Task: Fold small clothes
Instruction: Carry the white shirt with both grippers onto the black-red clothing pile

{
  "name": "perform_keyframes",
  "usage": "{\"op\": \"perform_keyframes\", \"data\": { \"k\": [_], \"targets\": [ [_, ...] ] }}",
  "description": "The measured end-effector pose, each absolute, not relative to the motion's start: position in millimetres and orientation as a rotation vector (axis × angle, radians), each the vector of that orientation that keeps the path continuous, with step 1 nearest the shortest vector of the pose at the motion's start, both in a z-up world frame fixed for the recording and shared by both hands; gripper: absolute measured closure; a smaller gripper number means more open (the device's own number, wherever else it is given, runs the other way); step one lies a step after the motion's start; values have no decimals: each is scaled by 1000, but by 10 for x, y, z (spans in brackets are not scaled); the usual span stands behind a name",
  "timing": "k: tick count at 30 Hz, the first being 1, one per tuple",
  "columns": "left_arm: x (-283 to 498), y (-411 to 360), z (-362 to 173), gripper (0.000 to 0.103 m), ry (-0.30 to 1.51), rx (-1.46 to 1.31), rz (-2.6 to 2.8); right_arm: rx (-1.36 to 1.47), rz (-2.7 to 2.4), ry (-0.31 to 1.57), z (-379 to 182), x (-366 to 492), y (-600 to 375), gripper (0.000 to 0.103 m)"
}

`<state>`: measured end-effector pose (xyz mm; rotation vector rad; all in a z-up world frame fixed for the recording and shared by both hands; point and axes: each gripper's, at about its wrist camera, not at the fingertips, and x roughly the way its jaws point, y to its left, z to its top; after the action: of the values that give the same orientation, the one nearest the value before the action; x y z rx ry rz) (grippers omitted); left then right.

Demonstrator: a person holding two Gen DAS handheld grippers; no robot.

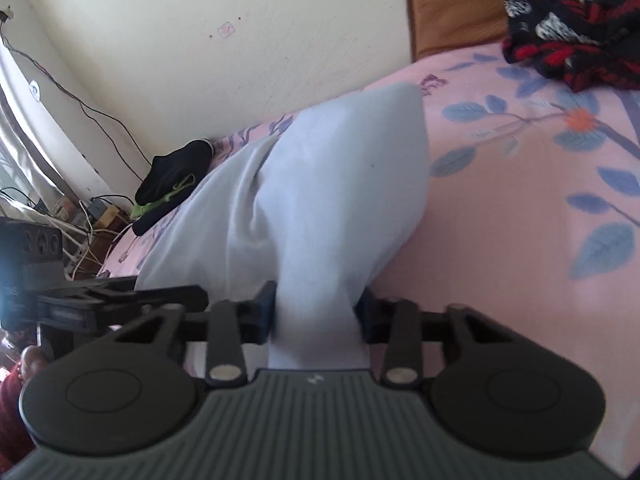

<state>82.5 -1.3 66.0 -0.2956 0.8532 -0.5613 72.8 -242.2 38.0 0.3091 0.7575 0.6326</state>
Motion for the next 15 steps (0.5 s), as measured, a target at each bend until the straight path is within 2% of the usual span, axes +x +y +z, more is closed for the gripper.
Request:
{"op": "perform_keyframes", "data": {
  "k": [3, 6, 11, 15],
  "targets": [
    [832, -263, 836, 14, 796, -217, -578, 254, 694, 654, 674, 644, -2384, 81],
    [978, -572, 1183, 14, 698, -158, -609, 186, 696, 531, 1015, 659, -2497, 82],
    [1680, -1310, 1769, 14, 568, -129, -678, 141, 581, 376, 1554, 1042, -3042, 82],
    [2366, -2006, 1909, 11, 556, -145, -712, 114, 438, 332, 1813, 1523, -3564, 82]
  ]
}}
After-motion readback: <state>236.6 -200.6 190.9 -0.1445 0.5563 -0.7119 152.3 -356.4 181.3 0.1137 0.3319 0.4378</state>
